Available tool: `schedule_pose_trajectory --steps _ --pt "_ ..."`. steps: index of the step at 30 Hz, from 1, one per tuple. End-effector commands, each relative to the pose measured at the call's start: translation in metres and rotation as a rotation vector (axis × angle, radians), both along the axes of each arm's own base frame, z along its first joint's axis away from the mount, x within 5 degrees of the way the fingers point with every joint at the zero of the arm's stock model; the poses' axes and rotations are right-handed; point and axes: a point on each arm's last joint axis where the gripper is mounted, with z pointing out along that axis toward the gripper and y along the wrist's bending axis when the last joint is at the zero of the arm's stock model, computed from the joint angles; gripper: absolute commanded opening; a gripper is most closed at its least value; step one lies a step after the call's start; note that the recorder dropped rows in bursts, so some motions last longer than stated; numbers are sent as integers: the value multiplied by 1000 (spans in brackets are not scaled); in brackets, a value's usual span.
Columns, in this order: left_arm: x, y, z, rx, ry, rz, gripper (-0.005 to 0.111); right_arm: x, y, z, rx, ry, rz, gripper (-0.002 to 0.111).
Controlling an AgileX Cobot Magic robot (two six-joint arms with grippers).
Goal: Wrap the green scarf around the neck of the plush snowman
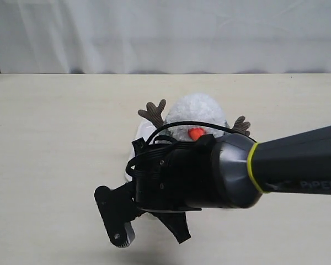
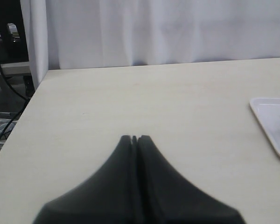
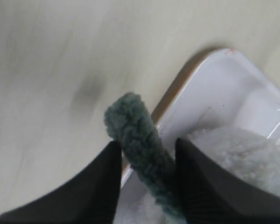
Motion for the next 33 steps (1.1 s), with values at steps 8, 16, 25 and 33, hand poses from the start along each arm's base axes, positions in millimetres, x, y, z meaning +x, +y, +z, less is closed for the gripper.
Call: schedule_pose_trajectory --steps 8,16,25,33 --pt "0 0 0 -4 -9 -1 0 -76 21 67 248 -36 -113 61" --pt "0 0 0 -4 -9 -1 0 -67 4 121 575 -207 -352 22" --pt "0 0 0 -4 -9 -1 0 -9 -43 140 851 -87 -800 4" --pt "0 0 0 -4 -9 -1 0 44 -63 150 883 154 -1062 4"
